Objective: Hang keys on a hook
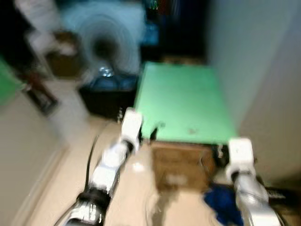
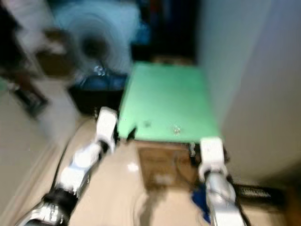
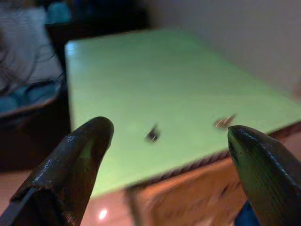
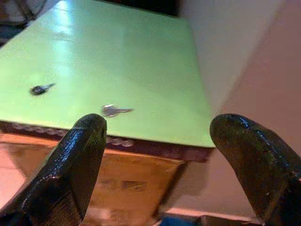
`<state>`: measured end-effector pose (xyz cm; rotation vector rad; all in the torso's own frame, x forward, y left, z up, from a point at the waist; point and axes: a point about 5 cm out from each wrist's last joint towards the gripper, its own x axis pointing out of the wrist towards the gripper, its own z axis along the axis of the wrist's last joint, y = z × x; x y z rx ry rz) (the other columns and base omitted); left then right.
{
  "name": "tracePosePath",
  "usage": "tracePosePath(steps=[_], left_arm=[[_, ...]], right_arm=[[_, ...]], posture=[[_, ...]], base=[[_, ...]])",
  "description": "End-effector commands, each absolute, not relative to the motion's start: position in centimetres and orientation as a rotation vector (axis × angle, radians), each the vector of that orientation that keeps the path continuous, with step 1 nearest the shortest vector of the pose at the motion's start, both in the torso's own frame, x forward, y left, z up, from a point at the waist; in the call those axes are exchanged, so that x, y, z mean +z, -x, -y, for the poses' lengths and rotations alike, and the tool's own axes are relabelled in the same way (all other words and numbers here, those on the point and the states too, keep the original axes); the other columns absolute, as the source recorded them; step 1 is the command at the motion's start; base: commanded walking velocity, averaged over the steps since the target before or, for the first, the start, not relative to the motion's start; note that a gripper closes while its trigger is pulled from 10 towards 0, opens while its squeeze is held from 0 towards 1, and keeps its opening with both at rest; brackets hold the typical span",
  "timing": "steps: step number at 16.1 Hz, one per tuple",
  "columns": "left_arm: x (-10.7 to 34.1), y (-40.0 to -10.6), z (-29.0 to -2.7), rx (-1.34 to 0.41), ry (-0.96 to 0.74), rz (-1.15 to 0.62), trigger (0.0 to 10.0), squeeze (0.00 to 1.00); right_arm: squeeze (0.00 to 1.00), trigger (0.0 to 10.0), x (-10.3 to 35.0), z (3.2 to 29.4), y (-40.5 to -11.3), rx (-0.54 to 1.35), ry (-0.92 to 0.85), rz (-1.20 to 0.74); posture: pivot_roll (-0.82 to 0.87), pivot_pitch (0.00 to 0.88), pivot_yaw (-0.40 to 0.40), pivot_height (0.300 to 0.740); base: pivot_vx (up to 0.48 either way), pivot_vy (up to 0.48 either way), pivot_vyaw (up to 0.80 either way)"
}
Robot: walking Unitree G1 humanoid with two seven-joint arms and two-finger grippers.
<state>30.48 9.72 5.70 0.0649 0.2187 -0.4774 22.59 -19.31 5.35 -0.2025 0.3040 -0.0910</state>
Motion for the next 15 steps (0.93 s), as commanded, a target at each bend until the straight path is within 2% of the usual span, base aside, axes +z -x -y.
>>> tracePosePath(steps=[1,6,9,13,15], left_arm=[[6.5,-31.1,-10.2,-0.473,-0.097,-0.195,10.0,0.00],[6.7,-31.1,-10.3,-0.481,-0.108,-0.189,10.0,0.00],[6.6,-30.8,-10.0,-0.514,-0.131,-0.185,10.0,0.00],[6.6,-30.6,-9.6,-0.552,-0.145,-0.183,10.0,0.00],[6.7,-30.7,-8.5,-0.643,-0.162,-0.190,10.0,0.00]], right_arm=[[0.00,10.0,5.5,18.5,-22.9,-0.076,0.192,-0.287],[0.00,10.0,5.2,17.7,-23.1,-0.059,0.184,-0.290],[0.00,10.0,5.0,17.4,-23.1,-0.053,0.183,-0.290],[0.00,10.0,5.2,17.1,-23.1,-0.062,0.186,-0.277],[0.00,10.0,5.8,16.4,-23.0,-0.086,0.193,-0.242]], posture=[[-0.29,0.000,0.074,0.740],[-0.28,0.000,0.084,0.740],[-0.28,0.000,0.091,0.740],[-0.29,0.000,0.109,0.740],[-0.30,0.000,0.138,0.740]], base=[[0.450,0.000,0.00],[0.449,0.000,0.00],[0.339,-0.327,0.00],[0.000,-0.420,0.00],[0.000,0.000,0.00]])
